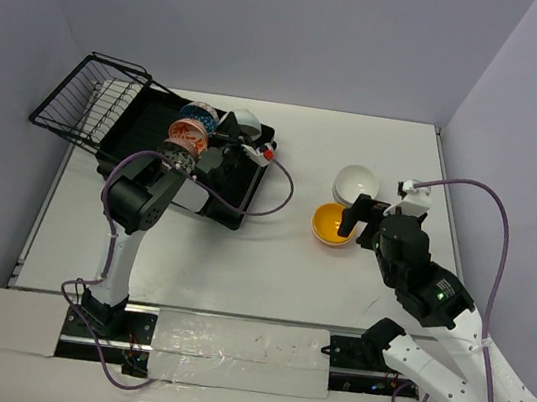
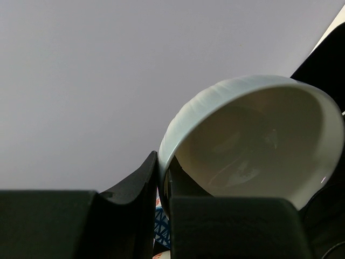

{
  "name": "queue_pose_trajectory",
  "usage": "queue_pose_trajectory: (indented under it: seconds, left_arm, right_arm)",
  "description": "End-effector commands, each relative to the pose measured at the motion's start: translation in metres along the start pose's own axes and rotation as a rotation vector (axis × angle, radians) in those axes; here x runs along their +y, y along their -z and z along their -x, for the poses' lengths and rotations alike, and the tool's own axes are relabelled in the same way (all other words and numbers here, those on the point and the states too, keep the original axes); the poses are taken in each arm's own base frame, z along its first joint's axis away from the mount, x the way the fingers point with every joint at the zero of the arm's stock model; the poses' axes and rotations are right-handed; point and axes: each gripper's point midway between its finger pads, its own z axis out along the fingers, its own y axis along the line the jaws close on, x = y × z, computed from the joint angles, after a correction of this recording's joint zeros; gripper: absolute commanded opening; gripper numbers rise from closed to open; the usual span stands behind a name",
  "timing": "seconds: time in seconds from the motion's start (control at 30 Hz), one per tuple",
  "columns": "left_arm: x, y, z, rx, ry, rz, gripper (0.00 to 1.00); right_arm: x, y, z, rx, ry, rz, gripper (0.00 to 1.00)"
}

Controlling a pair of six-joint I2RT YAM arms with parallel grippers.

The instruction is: Load the bowls into the dish rack

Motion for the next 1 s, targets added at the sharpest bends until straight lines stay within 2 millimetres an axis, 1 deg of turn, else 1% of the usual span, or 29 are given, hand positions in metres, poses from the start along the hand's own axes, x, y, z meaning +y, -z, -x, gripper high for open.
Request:
queue_pose_trajectory:
  seconds: [0.0,0.13,0.2,0.27,0.37,0.47,0.5,0.53,0.6,0.7,0.77,0.8,0.87,0.9,0.97]
  left_arm:
    - [0.006,0.004,0.011,-0.037,0.022,0.041,0.0]
    - [0.009,0.005,0.016,-0.049,0.019,0.047,0.0]
    - [0.006,0.007,0.018,-0.06,0.013,0.033,0.0]
    - [0.002,0.008,0.017,-0.057,0.007,0.018,0.0]
    - [-0.004,0.01,0.018,-0.066,-0.006,-0.007,0.04]
    - [-0.003,0.01,0.017,-0.064,-0.01,-0.01,0.06]
    - [-0.004,0.01,0.018,-0.062,-0.009,-0.009,0.08]
    - [-0.003,0.011,0.017,-0.059,-0.009,-0.009,0.12]
    - [-0.003,0.012,0.018,-0.062,-0.009,-0.008,0.18]
    - [-0.001,0.013,0.018,-0.064,-0.01,-0.008,0.24]
    - [0.0,0.015,0.02,-0.067,-0.011,-0.008,0.27]
    - [0.0,0.015,0.019,-0.066,-0.012,-0.007,0.31]
    - [0.0,0.016,0.019,-0.063,-0.01,-0.01,0.37]
    - [0.002,0.017,0.019,-0.064,-0.008,-0.004,0.43]
    - [0.004,0.018,0.02,-0.064,-0.001,0.002,0.48]
  right_arm:
    - [-0.001,-0.001,0.005,-0.024,-0.011,-0.001,1.0]
    - [0.001,-0.001,0.006,-0.025,-0.014,0.003,1.0]
    - [0.001,-0.001,0.006,-0.026,-0.013,0.003,1.0]
    - [0.0,-0.001,0.006,-0.028,-0.015,0.003,1.0]
    - [0.0,0.0,0.005,-0.028,-0.016,0.006,1.0]
    - [0.0,0.0,0.004,-0.026,-0.014,0.003,1.0]
    - [0.0,0.0,0.006,-0.029,-0.017,0.006,1.0]
    - [0.0,0.0,0.006,-0.029,-0.017,0.006,1.0]
    - [0.001,0.0,0.005,-0.025,-0.016,0.009,1.0]
    - [0.001,0.001,0.005,-0.027,-0.018,0.011,1.0]
    - [0.001,0.001,0.007,-0.031,-0.016,0.012,1.0]
    - [0.001,0.001,0.006,-0.031,-0.015,0.011,1.0]
    - [0.001,0.002,0.007,-0.032,-0.016,0.012,1.0]
    - [0.001,0.002,0.008,-0.034,-0.016,0.012,1.0]
    - [0.001,0.001,0.008,-0.033,-0.015,0.014,1.0]
